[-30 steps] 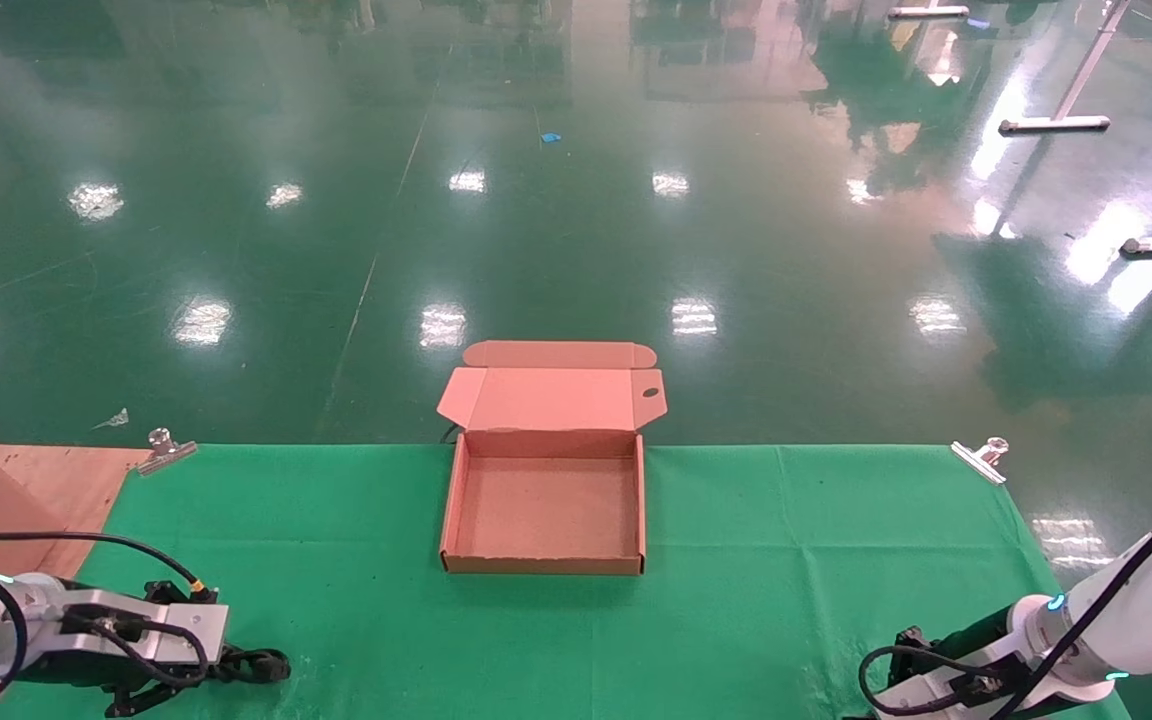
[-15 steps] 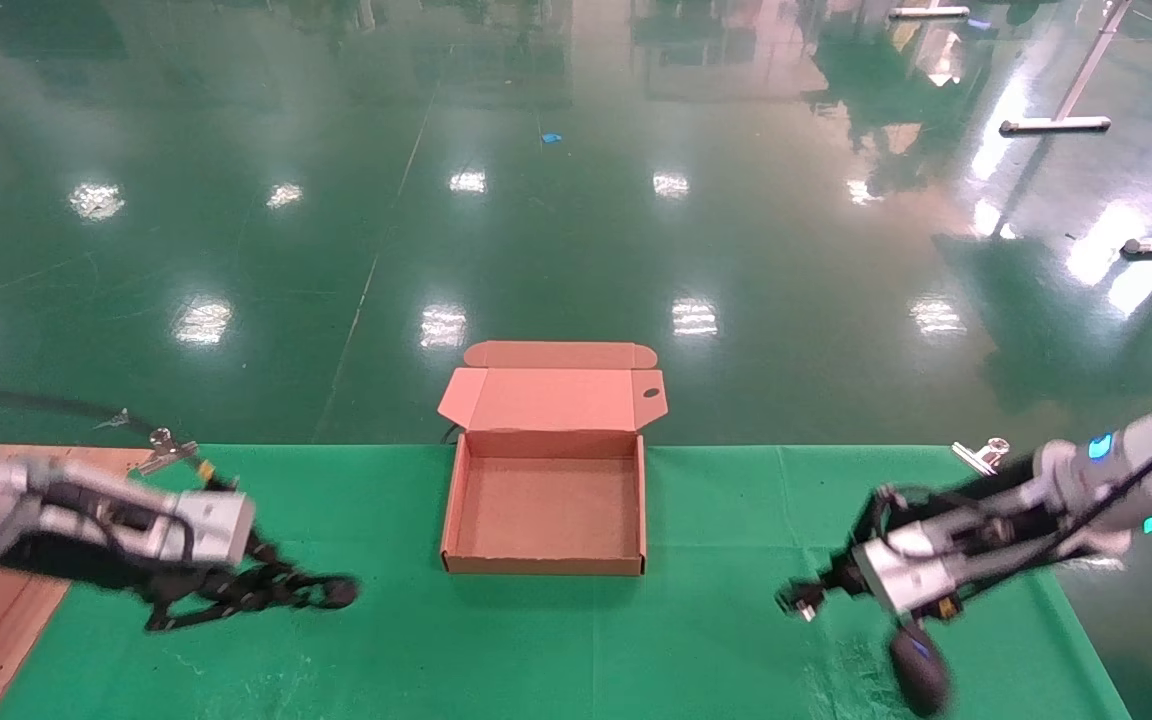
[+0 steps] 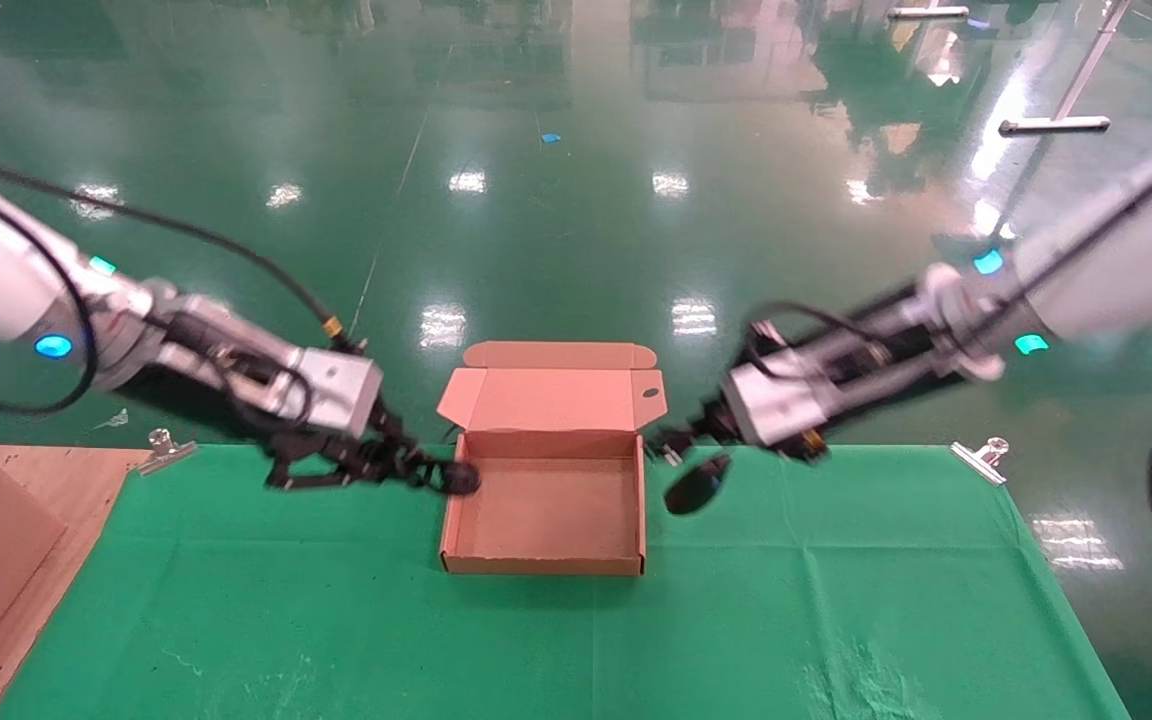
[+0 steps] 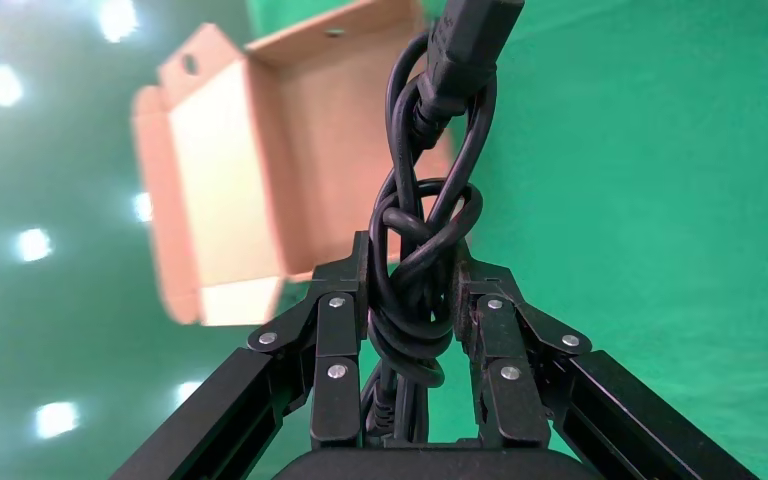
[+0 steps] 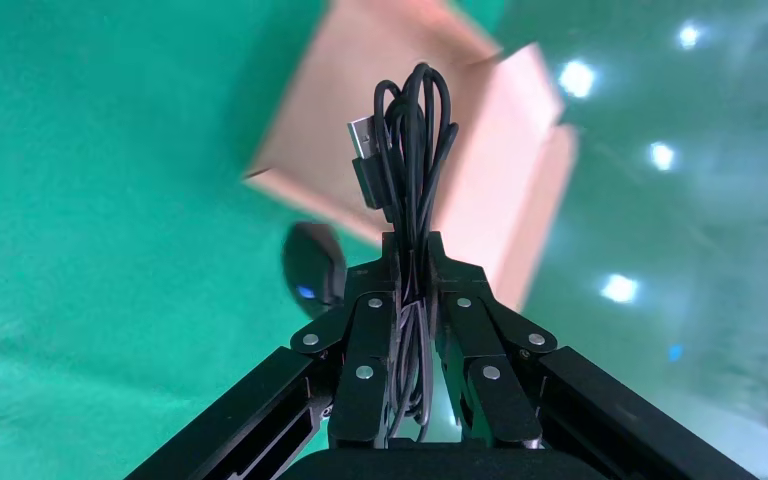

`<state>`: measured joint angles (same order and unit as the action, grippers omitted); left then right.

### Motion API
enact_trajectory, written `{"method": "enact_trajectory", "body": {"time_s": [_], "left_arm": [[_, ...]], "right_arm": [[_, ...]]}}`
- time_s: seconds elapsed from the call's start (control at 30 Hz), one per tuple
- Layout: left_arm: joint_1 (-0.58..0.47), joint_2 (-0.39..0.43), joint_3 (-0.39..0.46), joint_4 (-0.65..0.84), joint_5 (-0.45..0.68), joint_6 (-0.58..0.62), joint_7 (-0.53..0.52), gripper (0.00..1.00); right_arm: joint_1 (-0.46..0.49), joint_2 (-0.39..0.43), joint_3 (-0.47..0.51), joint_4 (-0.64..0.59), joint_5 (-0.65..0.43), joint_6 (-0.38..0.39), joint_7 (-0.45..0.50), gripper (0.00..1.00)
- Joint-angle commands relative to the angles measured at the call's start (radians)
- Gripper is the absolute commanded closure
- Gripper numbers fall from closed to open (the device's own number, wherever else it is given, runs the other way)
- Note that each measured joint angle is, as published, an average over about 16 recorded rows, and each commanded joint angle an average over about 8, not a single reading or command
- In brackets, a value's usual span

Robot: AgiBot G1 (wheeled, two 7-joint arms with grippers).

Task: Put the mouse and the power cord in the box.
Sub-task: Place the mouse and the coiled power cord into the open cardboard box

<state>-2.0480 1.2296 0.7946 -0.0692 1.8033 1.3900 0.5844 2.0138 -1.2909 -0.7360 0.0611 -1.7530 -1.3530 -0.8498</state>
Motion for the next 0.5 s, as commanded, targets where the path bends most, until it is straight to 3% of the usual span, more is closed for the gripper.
{"method": "enact_trajectory", "body": {"time_s": [0.03, 0.23, 0.5], "left_arm": [[-0.015, 0.020, -0.002, 0.000, -0.001, -0.034, -0.005, 1.00], [-0.010, 0.065, -0.009, 0.008, -0.006, -0.201, -0.004, 1.00], [0.014, 0.093, -0.013, 0.022, -0.012, -0.277, 0.019, 1.00]], "right_arm": [[0.025, -0.028, 0.004, -0.001, 0.006, 0.011, 0.018, 1.00], [0.018, -0.064, 0.010, 0.039, 0.019, 0.108, 0.045, 1.00], [-0.049, -0.070, 0.004, 0.126, 0.044, 0.265, 0.076, 1.00]]}}
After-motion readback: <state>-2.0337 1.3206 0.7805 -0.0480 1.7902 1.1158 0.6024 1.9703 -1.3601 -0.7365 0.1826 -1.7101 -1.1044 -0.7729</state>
